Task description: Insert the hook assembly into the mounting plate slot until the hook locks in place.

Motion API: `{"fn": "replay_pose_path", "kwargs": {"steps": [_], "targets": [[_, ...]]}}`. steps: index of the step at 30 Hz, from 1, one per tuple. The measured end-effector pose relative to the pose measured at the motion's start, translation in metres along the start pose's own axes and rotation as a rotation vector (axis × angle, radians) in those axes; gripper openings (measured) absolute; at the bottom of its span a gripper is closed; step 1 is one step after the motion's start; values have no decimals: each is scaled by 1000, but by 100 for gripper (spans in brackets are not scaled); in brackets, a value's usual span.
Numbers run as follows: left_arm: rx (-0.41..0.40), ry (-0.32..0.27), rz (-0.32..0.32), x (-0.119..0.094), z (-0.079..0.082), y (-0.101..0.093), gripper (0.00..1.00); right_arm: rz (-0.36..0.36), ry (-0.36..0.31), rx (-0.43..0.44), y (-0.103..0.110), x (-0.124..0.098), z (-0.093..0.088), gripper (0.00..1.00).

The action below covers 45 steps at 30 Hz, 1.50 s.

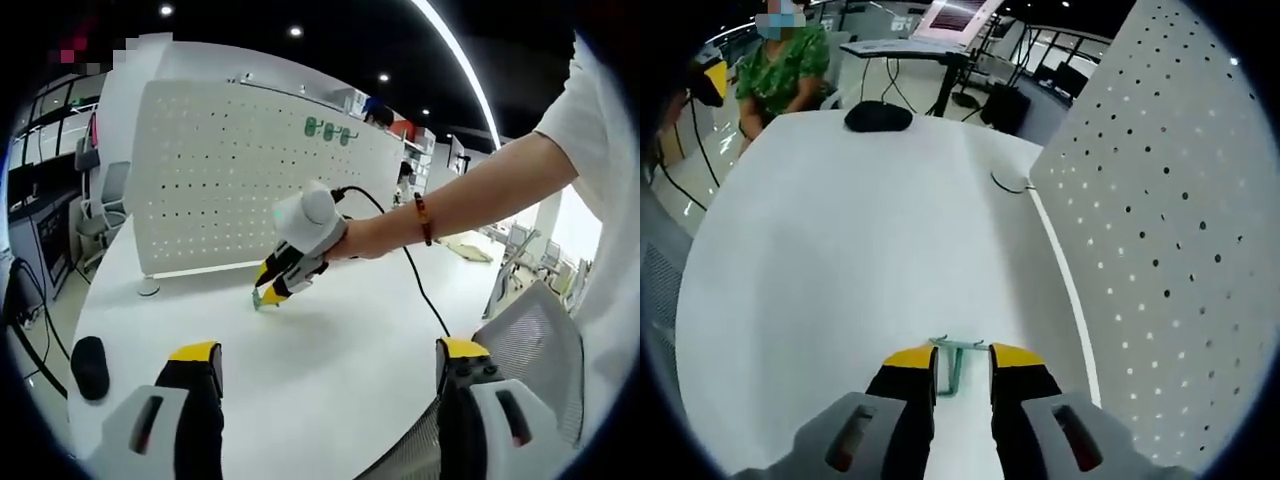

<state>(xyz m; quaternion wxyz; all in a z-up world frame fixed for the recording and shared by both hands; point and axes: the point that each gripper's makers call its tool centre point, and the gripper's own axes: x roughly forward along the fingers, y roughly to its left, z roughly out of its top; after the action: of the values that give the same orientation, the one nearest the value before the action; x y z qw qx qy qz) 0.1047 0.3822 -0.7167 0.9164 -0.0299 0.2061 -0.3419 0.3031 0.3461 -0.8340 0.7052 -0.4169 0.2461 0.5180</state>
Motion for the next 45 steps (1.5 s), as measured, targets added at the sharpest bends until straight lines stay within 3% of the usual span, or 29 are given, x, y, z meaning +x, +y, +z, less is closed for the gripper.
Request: {"fn": "replay_pose_path", "kwargs": {"steps": [4,11,23,25,30,37,40,45], "targets": [[-5,-1,-3,0,0,-1,90,2,13,-19,0,2,0,16],[-6,-2,4,-3,0,1,89,12,14,86,2,1,-2,8],[-10,4,-4,-2,-1,-2,89,7,28,182,2,-3,-6,0],[-9,3,-3,-3,-1,-2,88,12,25,220,3,-4,-7,0],[-11,-3,0,-3,0,-2,88,1,35,210,2,-7,-9,0],[-48,-36,-6,-5,4,-3,88,-30,-10,350,-3,-16,-9,0],[-76,-71,-13,-5,10,-5,88,-51,2,327,-4,-21,-12,0],[-80,-71,-13,-3,11,-5,87,-74,-16,332,-6,-29,-8,0]]}}
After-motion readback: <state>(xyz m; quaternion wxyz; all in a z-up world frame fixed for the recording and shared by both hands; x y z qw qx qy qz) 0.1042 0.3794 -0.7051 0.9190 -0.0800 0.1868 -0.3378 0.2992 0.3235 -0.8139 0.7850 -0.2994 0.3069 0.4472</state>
